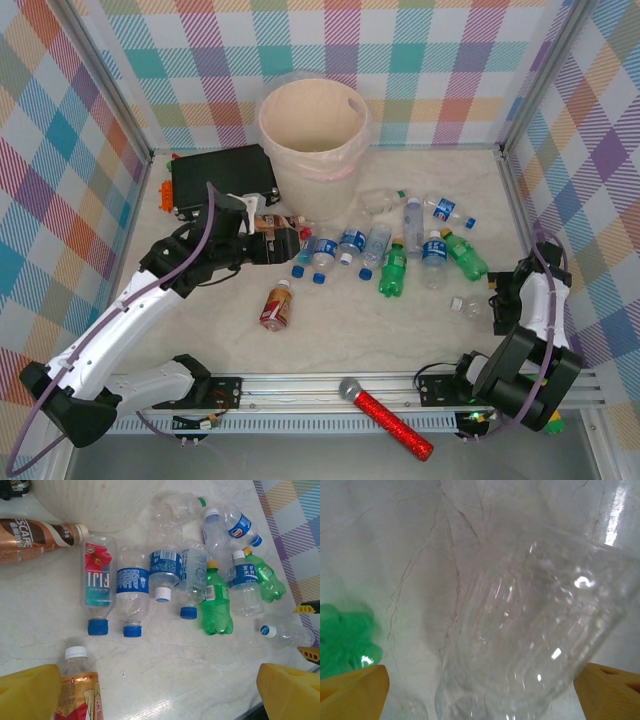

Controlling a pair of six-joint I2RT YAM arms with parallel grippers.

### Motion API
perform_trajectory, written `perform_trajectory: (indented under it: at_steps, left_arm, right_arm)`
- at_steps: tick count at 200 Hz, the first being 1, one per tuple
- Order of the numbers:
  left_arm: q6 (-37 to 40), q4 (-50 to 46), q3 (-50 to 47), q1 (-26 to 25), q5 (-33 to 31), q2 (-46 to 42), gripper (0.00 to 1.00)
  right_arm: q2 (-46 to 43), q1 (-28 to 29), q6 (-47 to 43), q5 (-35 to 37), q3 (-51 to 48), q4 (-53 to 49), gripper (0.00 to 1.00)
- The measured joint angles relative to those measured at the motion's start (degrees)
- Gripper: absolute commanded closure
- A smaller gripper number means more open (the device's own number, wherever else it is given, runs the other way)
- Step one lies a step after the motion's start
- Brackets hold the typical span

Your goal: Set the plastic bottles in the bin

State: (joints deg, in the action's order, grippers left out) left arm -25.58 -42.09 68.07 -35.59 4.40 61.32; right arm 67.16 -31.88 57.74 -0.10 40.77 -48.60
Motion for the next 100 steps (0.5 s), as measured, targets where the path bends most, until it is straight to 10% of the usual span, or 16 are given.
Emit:
perform_trajectory:
  at_steps: [57, 100]
  left_arm:
    - [0.0, -1.4, 0.0, 0.0, -1.1, -0.6, 0.00]
    - [0.0, -1.8, 0.4, 0.0, -1.4, -0.7, 0.00]
  right_arm:
    - [6.2, -0.3, 1.6, -3.5, -4.1, 7.6, 0.13]
    - [8.3, -0.4, 1.1, -3.8, -4.4, 9.4, 0.36]
